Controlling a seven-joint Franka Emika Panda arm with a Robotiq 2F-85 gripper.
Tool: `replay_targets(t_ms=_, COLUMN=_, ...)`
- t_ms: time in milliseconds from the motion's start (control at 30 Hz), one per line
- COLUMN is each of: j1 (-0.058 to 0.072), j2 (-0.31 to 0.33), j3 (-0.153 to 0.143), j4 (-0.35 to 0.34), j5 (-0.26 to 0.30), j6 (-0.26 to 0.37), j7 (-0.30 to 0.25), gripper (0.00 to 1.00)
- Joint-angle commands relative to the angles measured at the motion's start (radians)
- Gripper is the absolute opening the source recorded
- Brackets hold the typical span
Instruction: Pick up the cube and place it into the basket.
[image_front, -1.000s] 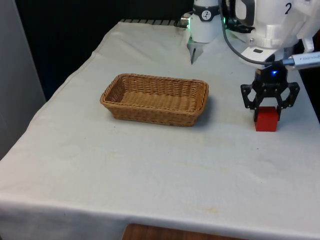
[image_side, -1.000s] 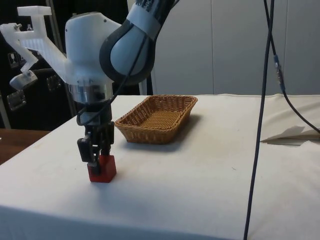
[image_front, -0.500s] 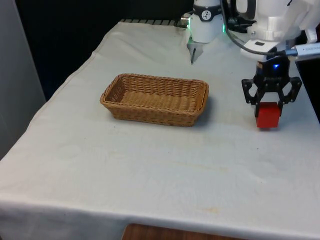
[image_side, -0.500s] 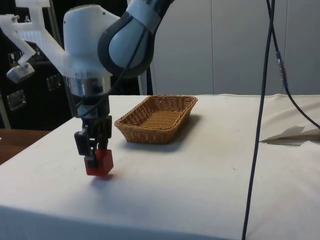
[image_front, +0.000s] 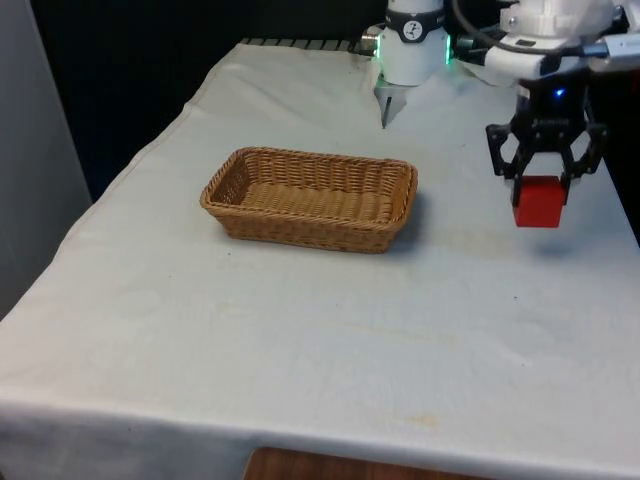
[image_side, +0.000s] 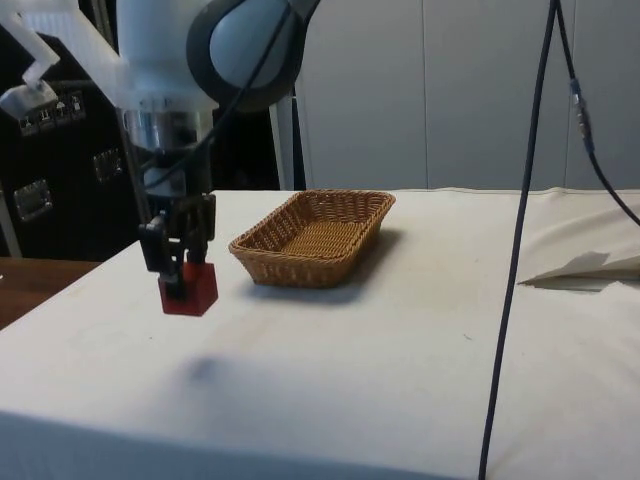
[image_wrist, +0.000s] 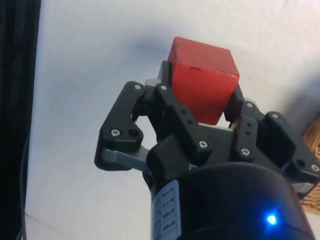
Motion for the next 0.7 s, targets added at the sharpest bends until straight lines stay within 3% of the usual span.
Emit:
replay_targets(t_ms=0, j1=0.001, j2=-0.016, j3=0.001, j4=-0.003, j5=0.002, j6=-0.012, j7=0.005, gripper=0.02)
replay_targets(t_ms=467, j1=-0.003, j2=-0.096, j3=-0.001, j4=0.0, j5=0.0, j6=-0.074, j7=0.002, gripper=0.02)
replay_targets(t_ms=667, j1=-0.016, j2=-0.147, j3=-0.002, j4=-0.011, j5=0.006, j6=-0.103, j7=-0.009, gripper=0.02)
